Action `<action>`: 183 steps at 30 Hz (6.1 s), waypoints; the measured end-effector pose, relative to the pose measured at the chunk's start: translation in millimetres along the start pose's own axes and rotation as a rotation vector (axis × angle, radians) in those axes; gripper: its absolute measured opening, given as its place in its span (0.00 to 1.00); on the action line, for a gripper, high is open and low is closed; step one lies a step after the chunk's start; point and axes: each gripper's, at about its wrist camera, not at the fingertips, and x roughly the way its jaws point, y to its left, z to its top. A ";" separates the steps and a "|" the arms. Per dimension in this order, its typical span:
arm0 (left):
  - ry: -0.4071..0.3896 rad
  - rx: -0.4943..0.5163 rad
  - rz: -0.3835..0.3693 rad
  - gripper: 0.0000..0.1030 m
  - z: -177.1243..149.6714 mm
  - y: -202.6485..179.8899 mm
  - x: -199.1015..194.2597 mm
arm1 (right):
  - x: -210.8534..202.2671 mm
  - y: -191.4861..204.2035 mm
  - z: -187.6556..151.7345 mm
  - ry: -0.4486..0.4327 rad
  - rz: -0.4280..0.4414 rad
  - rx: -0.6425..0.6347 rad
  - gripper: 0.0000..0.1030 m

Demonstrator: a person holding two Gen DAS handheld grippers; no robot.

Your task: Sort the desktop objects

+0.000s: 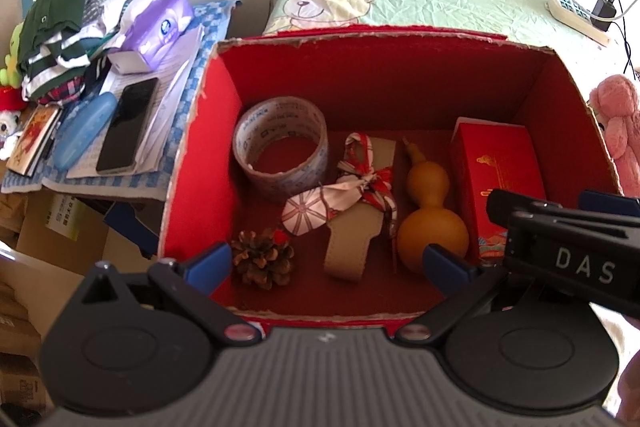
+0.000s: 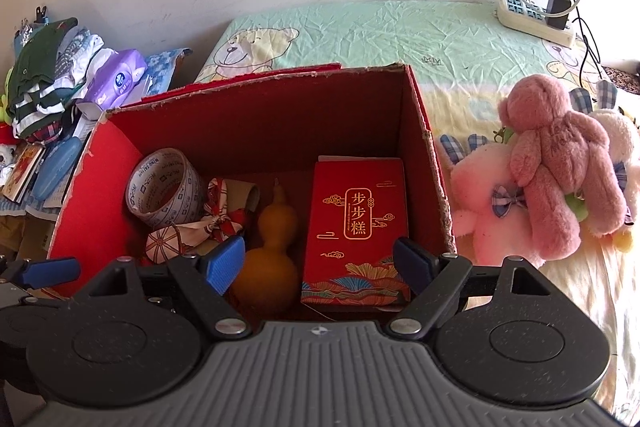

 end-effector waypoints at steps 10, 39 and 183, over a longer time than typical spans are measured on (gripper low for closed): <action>0.020 -0.014 -0.005 0.99 -4.0 -3.9 10.5 | 6.6 -4.0 -2.6 0.024 -0.002 0.000 0.81; -0.019 -0.017 -0.007 1.00 -8.5 -8.1 18.9 | 6.4 -1.4 -6.3 -0.003 -0.021 -0.023 0.81; -0.017 0.014 0.043 0.99 0.7 -3.4 20.3 | 8.4 -8.5 -2.3 -0.051 0.020 -0.042 0.77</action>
